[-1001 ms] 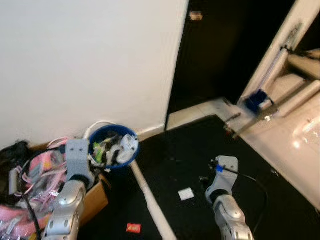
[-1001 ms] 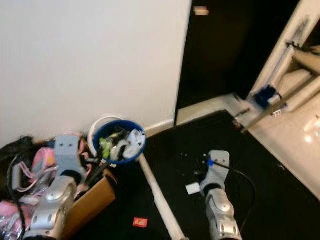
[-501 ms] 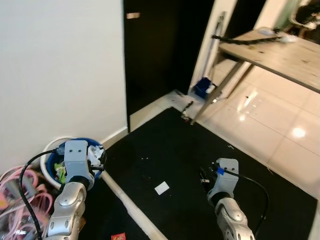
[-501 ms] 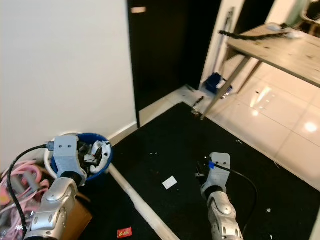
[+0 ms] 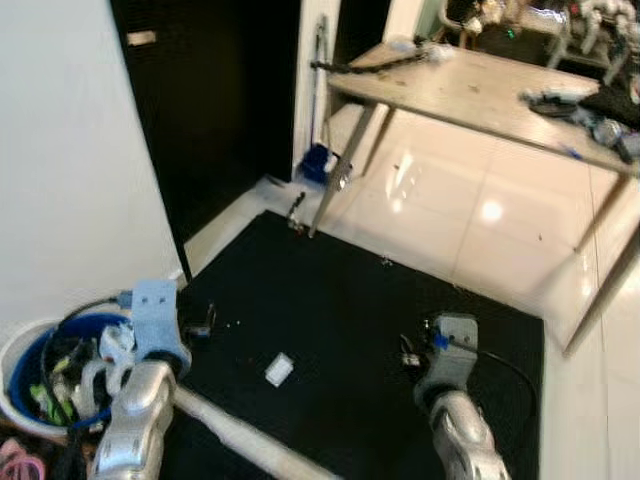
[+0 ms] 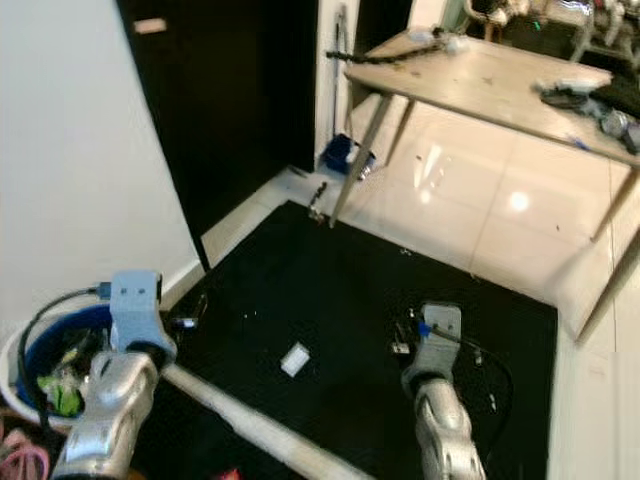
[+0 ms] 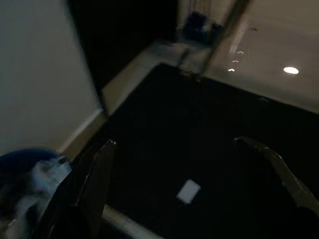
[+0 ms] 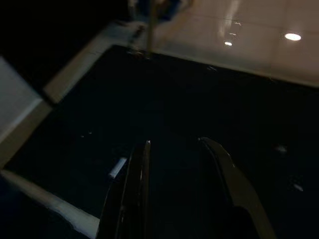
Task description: Picking trash to rubbish bin
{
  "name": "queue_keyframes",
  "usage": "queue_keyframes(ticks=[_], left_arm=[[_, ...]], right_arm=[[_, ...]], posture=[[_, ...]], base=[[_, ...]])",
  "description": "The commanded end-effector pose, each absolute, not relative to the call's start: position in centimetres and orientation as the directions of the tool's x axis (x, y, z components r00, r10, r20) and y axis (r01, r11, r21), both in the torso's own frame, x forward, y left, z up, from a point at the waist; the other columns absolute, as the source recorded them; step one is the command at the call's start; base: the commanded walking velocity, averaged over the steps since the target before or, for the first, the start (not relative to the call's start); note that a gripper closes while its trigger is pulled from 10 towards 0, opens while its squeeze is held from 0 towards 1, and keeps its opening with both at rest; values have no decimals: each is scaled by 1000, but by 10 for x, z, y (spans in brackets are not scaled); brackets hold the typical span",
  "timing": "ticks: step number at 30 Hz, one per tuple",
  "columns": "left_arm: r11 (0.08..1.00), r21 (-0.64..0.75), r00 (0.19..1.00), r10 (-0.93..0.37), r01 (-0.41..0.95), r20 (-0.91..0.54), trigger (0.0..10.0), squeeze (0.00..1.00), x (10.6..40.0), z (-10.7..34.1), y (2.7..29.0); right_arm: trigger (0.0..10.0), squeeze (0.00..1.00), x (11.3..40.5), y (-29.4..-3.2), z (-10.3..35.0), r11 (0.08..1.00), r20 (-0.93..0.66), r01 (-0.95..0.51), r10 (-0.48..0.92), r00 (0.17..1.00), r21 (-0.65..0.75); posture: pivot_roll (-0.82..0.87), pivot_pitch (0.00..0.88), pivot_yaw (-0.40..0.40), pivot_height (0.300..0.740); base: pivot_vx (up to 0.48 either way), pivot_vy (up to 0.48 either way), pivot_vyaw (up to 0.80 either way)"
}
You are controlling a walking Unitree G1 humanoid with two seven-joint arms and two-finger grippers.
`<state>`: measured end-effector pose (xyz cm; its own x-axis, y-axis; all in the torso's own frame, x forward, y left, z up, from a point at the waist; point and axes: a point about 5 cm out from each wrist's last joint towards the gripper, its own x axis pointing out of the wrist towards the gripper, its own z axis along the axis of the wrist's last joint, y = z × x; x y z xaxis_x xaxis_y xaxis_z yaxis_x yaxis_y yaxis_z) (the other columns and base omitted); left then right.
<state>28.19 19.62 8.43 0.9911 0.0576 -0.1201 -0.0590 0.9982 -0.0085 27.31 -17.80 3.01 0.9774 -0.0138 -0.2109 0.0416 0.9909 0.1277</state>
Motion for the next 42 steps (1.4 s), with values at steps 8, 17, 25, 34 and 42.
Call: queue_keyframes(ticks=[8, 17, 25, 34, 42], left_arm=[[999, -3, 991, 36, -37, -131, 10000, 0, 280, 81, 190], [999, -10, 991, 36, -37, -128, 10000, 0, 281, 81, 190], [999, -10, 990, 30, -32, -135, 10000, 0, 281, 80, 188], [1000, -3, 992, 13, -13, -125, 10000, 0, 280, 81, 186], [1000, 3, 993, 0, 0, -114, 10000, 0, 279, 83, 186]], right_arm=[[10000, 0, 272, -182, 29, 990, -221, 62, -32, 975, 129], [10000, 0, 271, -181, 28, 989, -228, 65, -33, 973, 131], [10000, 0, 271, -180, 28, 990, -231, 54, -23, 973, 128], [10000, 0, 269, -176, 23, 994, -257, 29, -1, 966, 103], [10000, 0, 267, -175, 22, 994, -261, 34, -5, 965, 106]], posture=[[41, 102, -7, 740], [40, 103, -6, 740], [41, 104, -7, 740], [43, 105, -6, 740], [45, 108, -4, 740]], base=[[0, 0, -800], [0, 0, -800], [0, 0, -800], [0, 0, -173], [180, 0, 0]])
